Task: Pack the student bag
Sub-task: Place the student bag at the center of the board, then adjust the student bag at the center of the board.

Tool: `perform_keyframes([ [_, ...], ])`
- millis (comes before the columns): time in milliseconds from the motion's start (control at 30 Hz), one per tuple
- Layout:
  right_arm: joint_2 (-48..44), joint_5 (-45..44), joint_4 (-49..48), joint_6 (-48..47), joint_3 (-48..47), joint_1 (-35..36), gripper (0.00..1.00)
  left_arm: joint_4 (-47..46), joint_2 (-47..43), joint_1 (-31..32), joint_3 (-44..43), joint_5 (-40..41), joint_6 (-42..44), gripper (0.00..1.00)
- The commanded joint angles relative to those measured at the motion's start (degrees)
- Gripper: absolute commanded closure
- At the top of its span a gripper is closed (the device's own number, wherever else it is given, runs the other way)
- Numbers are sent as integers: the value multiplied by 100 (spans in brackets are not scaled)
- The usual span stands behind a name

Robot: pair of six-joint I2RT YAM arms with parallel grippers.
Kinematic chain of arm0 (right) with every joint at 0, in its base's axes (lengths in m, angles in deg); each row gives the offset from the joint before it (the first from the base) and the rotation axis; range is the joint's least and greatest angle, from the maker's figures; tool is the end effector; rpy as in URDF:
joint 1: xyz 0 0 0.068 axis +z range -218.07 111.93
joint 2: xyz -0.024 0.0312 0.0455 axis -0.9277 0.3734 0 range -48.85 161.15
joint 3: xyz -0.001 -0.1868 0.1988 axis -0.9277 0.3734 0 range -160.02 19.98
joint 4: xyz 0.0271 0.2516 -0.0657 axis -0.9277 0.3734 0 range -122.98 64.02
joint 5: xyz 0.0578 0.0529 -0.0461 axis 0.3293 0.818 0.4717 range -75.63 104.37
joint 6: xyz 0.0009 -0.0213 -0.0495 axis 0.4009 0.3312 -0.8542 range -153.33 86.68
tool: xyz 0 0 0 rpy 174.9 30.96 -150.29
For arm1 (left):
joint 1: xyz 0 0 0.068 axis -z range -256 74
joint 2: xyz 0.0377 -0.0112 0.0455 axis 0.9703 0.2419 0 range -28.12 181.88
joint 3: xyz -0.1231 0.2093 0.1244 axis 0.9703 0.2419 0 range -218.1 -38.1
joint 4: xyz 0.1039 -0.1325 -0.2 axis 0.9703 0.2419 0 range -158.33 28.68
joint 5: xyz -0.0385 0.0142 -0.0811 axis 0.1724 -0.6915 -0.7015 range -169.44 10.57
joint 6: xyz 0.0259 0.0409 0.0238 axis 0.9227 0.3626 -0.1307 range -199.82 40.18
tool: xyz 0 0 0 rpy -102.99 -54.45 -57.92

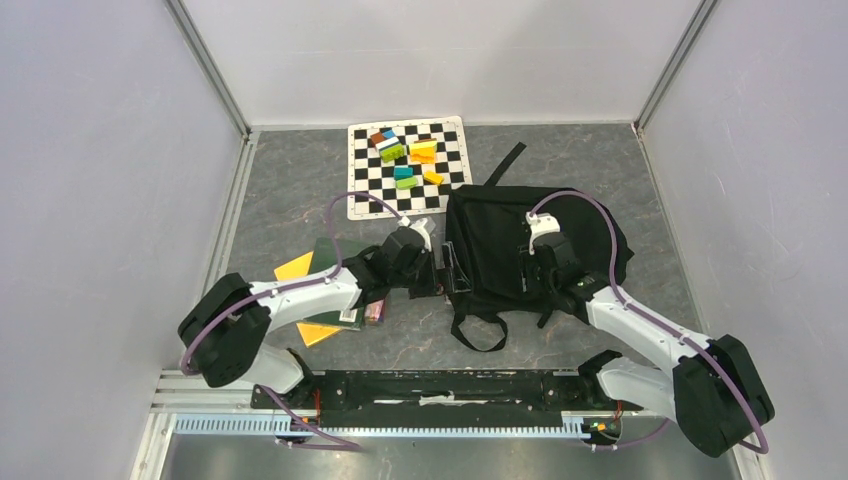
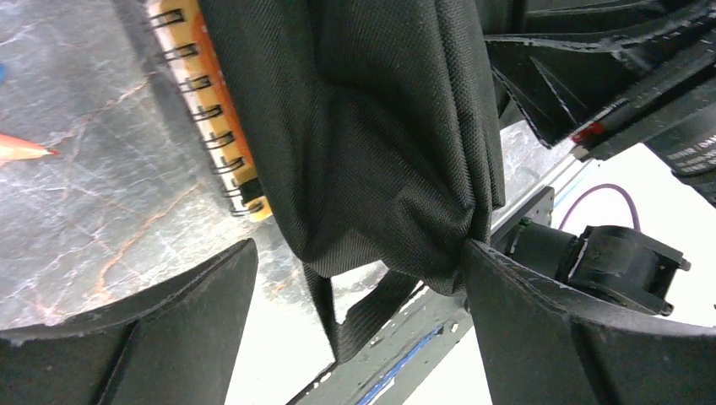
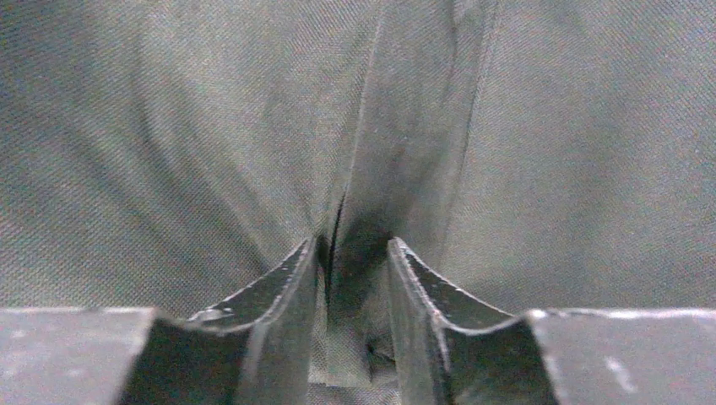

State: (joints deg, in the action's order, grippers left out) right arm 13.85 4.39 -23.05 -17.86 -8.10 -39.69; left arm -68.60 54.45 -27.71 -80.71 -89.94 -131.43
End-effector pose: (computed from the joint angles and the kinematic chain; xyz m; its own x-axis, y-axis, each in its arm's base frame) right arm 0.1898 0.0956 0.1819 -0.6907 -0.0747 -0.7192 -0.1818 0.9806 0.0728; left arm 0.1920 -0.2253 0.1942 -0.9124 -0.1346 -0.3865 0.1807 0.7149 -0.6755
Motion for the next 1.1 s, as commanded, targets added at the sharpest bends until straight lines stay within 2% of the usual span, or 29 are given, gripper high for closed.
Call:
perform_keyframes([
  [0, 22, -169, -137, -72, 121, 9, 65, -328, -158, 225, -339, 381, -317, 3],
  [167, -86, -181, -231, -48, 280, 10, 86, -184, -399, 632, -328, 1109, -464, 0],
  [333, -95, -138, -288, -52, 375, 10, 99, -188, -434, 980, -318, 1720, -675, 0],
  [700, -186, 1, -379, -6, 400, 10, 100, -184, -1037, 1809, -19, 3374, -1092, 0],
  [1067, -280, 205, -414, 57, 534, 9, 100, 343, -310, 1842, -608, 3327, -570, 0],
])
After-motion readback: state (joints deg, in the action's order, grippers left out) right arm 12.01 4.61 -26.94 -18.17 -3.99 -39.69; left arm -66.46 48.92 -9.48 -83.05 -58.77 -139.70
